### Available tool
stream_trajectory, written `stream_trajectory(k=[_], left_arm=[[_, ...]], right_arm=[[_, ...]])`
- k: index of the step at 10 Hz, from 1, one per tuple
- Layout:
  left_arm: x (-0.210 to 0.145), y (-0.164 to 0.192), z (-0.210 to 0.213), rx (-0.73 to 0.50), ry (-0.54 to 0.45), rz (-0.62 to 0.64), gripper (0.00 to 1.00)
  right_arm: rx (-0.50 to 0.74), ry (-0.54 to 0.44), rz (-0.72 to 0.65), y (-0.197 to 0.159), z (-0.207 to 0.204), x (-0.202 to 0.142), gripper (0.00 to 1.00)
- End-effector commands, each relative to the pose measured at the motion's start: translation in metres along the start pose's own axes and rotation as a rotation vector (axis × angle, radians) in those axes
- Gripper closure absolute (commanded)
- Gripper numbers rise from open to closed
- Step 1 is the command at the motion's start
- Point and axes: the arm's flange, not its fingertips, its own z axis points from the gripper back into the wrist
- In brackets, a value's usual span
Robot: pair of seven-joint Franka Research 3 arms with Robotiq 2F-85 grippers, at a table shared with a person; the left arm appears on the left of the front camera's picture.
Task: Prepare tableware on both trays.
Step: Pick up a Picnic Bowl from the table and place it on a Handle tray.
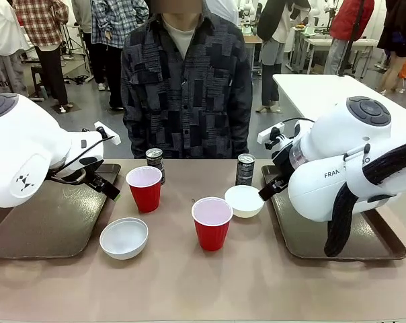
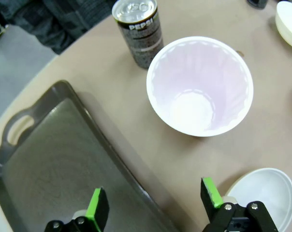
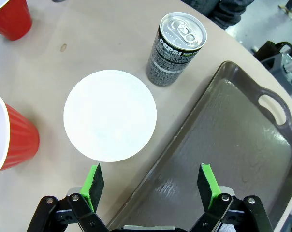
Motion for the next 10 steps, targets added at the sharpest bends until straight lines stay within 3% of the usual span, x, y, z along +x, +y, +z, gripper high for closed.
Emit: stream_trajectory(k=[1,2,4,5,8,10], left_arm=[[0.0,0.0,0.0,0.0,0.0,0.0,0.0],[0.0,0.0,0.0,0.0,0.0,0.0,0.0],[-0.024,-0.008,0.054,-0.051,-0.024,-0.046,0.0],[-0.045,-0.014,0.086,-0.083,-0.008,-0.08,0.0],[-0.102,-0.028,0.131,-0.18,0.129,-0.082,0.0],[-0.13,-0.038,0.126,-0.26,0.255,-0.073,0.0]], right_arm=[[0.0,0.0,0.0,0.0,0.0,0.0,0.0],[0.0,0.0,0.0,0.0,0.0,0.0,0.0],[-0.055,0.0,0.049,0.019,0.041,-0.02,0.0],[-0.071,0.039,0.024,0.026,0.067,-0.047,0.0],[-0.096,0.223,-0.051,0.05,0.115,-0.118,0.0],[-0.033,0.331,-0.135,0.06,0.122,-0.161,0.0]])
